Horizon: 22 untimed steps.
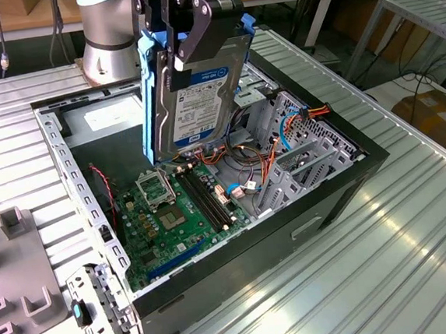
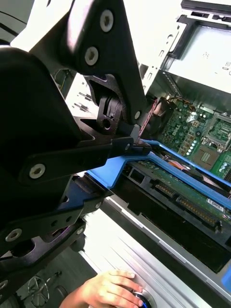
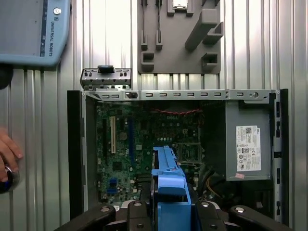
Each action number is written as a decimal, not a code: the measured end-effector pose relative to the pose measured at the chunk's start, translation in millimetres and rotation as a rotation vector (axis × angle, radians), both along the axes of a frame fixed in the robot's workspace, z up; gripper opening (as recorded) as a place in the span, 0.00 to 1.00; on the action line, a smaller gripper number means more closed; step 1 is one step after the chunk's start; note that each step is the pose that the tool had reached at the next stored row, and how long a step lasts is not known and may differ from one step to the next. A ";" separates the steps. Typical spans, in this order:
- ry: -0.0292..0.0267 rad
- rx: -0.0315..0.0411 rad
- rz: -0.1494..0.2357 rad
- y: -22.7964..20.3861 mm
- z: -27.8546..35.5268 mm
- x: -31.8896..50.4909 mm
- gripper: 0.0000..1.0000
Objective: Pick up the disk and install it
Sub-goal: 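Insert the disk into the insertion slot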
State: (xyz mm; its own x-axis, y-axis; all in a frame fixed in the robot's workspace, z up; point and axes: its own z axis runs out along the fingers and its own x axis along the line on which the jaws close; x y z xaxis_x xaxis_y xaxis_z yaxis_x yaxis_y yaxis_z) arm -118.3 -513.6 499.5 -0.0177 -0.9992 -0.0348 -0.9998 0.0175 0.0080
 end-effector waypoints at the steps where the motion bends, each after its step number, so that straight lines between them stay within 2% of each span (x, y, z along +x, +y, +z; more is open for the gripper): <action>1: 0.0000 -0.0001 0.000 -1.3 0.1 0.4 0.37; 3: 0.0000 -0.0001 0.000 -3.8 0.1 0.5 0.37; 11: 0.0000 -0.0002 0.000 -9.0 0.1 0.6 0.37; 12: 0.0000 -0.0002 0.000 -11.4 0.0 0.6 0.37; 15: 0.0000 -0.0004 0.000 -13.4 0.0 0.8 0.37; 22: 0.0000 -0.0004 0.000 -21.2 -0.1 2.3 0.37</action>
State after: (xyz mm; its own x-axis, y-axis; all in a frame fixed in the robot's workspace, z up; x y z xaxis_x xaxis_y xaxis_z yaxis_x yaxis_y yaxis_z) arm -116.0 -534.8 499.4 -0.0178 -0.9993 -0.0344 -0.9998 0.0175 0.0080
